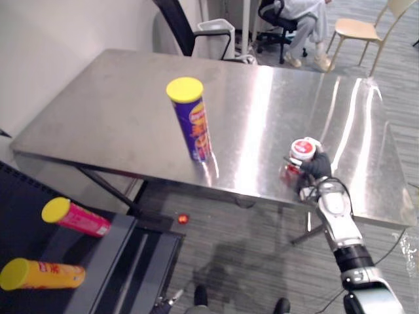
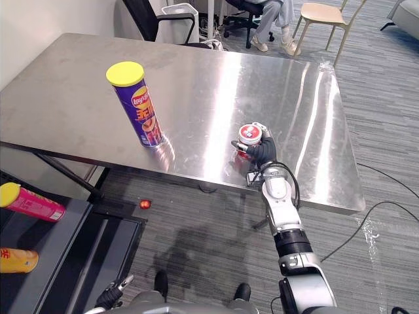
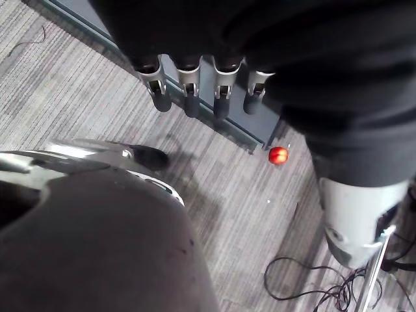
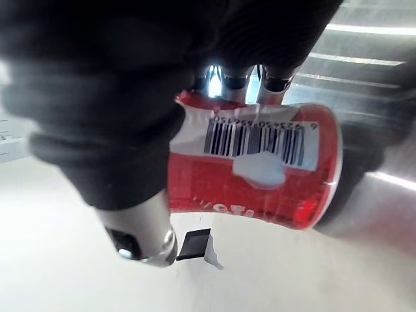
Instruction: Put the gum and the chips on the shelf.
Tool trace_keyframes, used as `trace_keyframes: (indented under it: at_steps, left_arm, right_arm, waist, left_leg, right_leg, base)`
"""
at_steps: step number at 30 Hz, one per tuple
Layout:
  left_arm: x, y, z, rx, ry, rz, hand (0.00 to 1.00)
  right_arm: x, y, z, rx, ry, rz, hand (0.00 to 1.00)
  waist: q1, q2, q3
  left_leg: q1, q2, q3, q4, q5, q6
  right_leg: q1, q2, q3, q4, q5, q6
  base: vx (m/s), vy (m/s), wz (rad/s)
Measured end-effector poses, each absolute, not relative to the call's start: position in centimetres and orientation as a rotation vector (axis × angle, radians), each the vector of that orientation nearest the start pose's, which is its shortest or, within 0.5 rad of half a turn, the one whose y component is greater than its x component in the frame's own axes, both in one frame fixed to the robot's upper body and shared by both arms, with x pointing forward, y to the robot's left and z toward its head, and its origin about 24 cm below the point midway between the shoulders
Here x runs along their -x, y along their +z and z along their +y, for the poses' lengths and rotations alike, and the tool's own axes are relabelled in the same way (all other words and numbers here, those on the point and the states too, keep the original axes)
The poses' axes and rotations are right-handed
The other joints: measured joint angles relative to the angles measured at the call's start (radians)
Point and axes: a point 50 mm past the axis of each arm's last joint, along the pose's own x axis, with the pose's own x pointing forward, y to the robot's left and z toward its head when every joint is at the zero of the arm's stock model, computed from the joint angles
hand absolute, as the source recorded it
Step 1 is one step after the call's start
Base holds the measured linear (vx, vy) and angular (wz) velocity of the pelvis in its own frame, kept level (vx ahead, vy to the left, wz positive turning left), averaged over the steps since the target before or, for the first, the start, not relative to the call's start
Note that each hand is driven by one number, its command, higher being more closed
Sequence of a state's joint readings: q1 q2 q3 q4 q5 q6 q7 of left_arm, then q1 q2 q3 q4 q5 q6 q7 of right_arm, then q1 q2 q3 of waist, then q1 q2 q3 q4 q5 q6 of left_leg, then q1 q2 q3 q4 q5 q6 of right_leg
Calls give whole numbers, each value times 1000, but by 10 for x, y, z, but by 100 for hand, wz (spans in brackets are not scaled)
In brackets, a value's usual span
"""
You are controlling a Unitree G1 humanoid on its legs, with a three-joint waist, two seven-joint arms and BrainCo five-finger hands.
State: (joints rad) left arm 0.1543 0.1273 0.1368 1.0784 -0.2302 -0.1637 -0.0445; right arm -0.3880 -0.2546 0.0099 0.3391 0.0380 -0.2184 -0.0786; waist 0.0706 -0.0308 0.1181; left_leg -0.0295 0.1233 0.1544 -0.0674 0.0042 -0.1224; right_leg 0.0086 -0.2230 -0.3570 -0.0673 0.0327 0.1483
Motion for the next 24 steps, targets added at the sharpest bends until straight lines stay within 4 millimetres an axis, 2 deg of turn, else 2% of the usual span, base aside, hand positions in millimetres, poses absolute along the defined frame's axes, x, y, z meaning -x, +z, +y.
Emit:
trace_keyframes:
  at_steps: [5, 8, 15, 17, 24]
  left_arm:
    - [-70, -159, 221, 154, 336, 1016, 0]
    - [-69, -159, 221, 152, 336, 1017, 0]
    - [-63, -160, 221, 149, 339, 1035, 0]
    - [-62, -160, 222, 153, 349, 1036, 0]
    - [-55, -161, 223, 157, 360, 1049, 0]
  right_arm:
    - [-310, 110, -179, 188, -19, -341, 100]
    - [-294, 123, -180, 174, -19, -418, 100]
    - [-261, 143, -204, 184, -85, -532, 100]
    - [-253, 146, -209, 178, -93, -549, 100]
    - [-236, 133, -220, 174, -110, -509, 100]
  waist:
    - [-4, -1, 0]
    - [-8, -2, 0]
    - [-40, -2, 0]
    - [-40, -5, -5]
    - [-44, -18, -34]
  left_leg:
    - [19, 1, -1, 0, -1, -1]
    - [20, 0, -6, 2, -1, -1]
    - [43, -2, -20, 4, 0, 0]
    - [52, -1, -5, 2, 0, 0]
    - [70, 0, 5, 1, -1, -1]
  right_leg:
    - [20, 0, 0, 0, 0, 0]
    - [25, -1, -6, -1, 0, 0]
    - [36, -11, -9, 38, -16, 4]
    - [35, -10, 7, 38, -17, 5]
    - [37, -10, 22, 42, -17, 5]
  base:
    - [0, 0, 0]
    - [-9, -5, 5]
    - [-19, -1, 2]
    - [-33, -2, -18]
    - [-5, -3, -6]
